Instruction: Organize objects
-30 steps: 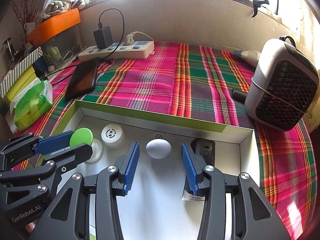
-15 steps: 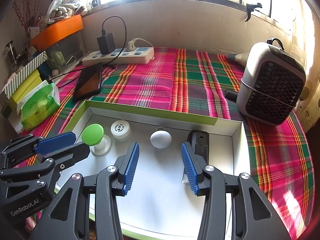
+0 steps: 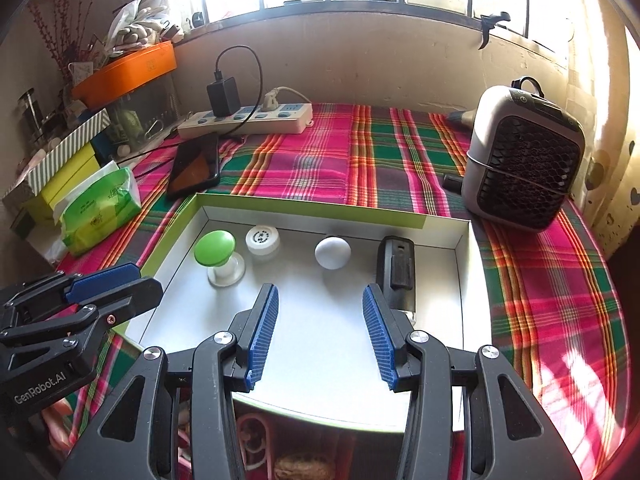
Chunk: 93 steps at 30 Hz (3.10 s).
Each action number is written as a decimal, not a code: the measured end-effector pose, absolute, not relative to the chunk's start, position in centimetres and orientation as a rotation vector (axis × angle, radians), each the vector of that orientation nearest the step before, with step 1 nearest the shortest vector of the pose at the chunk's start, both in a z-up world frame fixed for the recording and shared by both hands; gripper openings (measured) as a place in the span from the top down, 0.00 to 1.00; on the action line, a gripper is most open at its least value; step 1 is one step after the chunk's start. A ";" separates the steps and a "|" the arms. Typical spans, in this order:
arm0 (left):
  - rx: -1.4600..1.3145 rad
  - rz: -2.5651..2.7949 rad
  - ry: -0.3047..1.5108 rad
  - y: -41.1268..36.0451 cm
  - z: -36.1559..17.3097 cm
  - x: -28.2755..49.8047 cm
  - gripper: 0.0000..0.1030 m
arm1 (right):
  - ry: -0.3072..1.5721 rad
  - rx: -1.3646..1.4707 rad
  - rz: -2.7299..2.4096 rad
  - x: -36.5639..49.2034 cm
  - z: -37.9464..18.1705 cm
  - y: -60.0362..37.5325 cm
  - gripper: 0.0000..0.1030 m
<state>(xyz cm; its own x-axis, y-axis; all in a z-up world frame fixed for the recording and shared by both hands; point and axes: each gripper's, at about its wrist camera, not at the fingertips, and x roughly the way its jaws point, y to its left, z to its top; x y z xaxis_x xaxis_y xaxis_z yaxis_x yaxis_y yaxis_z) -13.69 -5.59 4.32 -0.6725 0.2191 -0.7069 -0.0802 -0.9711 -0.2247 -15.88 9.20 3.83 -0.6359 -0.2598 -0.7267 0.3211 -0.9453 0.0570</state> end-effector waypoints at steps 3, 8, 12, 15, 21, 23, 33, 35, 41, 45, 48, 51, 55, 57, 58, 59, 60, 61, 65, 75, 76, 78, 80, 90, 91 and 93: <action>-1.179 2.720 -0.273 -5.7 4.4 -13.0 0.69 | 0.102 1.117 -2.581 -15.2 3.9 9.3 0.56; -1.171 2.724 -0.282 -5.9 4.4 -12.1 0.69 | 0.081 1.105 -2.584 -14.1 4.1 9.5 0.56; -1.166 2.725 -0.297 -6.1 4.4 -11.2 0.69 | 0.083 1.090 -2.593 -13.2 4.2 9.7 0.56; -1.164 2.727 -0.299 -6.3 4.3 -10.6 0.69 | 0.080 1.080 -2.600 -12.4 4.1 10.0 0.56; -1.170 2.716 -0.324 -6.8 3.9 -9.4 0.69 | 0.083 1.074 -2.615 -11.3 4.0 10.8 0.56; -1.167 2.710 -0.328 -6.9 3.7 -9.0 0.69 | 0.074 1.070 -2.620 -10.9 4.0 11.1 0.56; -1.177 2.694 -0.360 -7.5 2.8 -7.6 0.69 | 0.064 1.050 -2.625 -8.7 3.8 12.2 0.56; -1.189 2.687 -0.361 -7.6 2.5 -7.5 0.69 | 0.048 1.055 -2.624 -8.4 3.6 12.5 0.56; -1.208 2.675 -0.363 -7.6 1.8 -7.2 0.68 | 0.008 1.078 -2.613 -7.3 2.5 13.7 0.56; -1.226 2.645 -0.390 -7.5 1.3 -7.3 0.64 | -0.022 1.105 -2.611 -7.4 2.0 14.2 0.56; -1.239 2.636 -0.391 -7.3 1.1 -7.4 0.64 | -0.036 1.121 -2.595 -7.5 1.6 14.1 0.56; -1.248 2.621 -0.398 -7.2 0.9 -7.6 0.63 | -0.039 1.124 -2.574 -7.6 1.4 13.8 0.55; -1.259 2.612 -0.396 -7.0 0.7 -7.9 0.63 | -0.031 1.129 -2.562 -7.8 1.3 13.4 0.50; -1.264 2.606 -0.399 -6.8 0.7 -8.1 0.63 | -0.026 1.135 -2.554 -7.9 1.2 13.2 0.50; -1.264 2.603 -0.397 -6.7 0.6 -8.2 0.63 | -0.025 1.141 -2.552 -8.0 1.1 13.1 0.50; -1.267 2.601 -0.392 -6.6 0.6 -8.3 0.63 | -0.027 1.145 -2.549 -8.1 1.1 13.0 0.50; -1.267 2.601 -0.386 -6.5 0.6 -8.3 0.63 | -0.031 1.149 -2.546 -8.2 1.0 13.0 0.50; -1.266 2.599 -0.381 -6.4 0.6 -8.3 0.63 | -0.034 1.152 -2.544 -8.3 1.0 12.9 0.50; -1.270 2.595 -0.367 -6.1 0.6 -8.6 0.62 | -0.043 1.171 -2.556 -8.7 0.9 12.9 0.50; -1.276 2.596 -0.364 -6.0 0.4 -8.9 0.61 | -0.036 1.197 -2.559 -8.9 0.6 13.0 0.50; -1.279 2.596 -0.363 -6.0 0.3 -9.0 0.61 | -0.038 1.197 -2.560 -8.8 0.6 13.0 0.50; -1.285 2.595 -0.370 -6.2 0.3 -9.1 0.61 | -0.040 1.196 -2.561 -8.8 0.6 13.1 0.50; -1.285 2.592 -0.375 -6.3 0.3 -9.1 0.61 | -0.034 1.198 -2.561 -8.8 0.6 13.1 0.50; -1.286 2.595 -0.383 -6.4 0.3 -9.0 0.61 | -0.018 1.201 -2.553 -8.5 0.6 12.9 0.53; -1.285 2.596 -0.386 -6.5 0.3 -9.1 0.61 | -0.018 1.201 -2.553 -8.5 0.6 12.9 0.54; -1.284 2.599 -0.394 -6.6 0.3 -9.0 0.62 | -0.020 1.202 -2.555 -8.5 0.6 13.0 0.56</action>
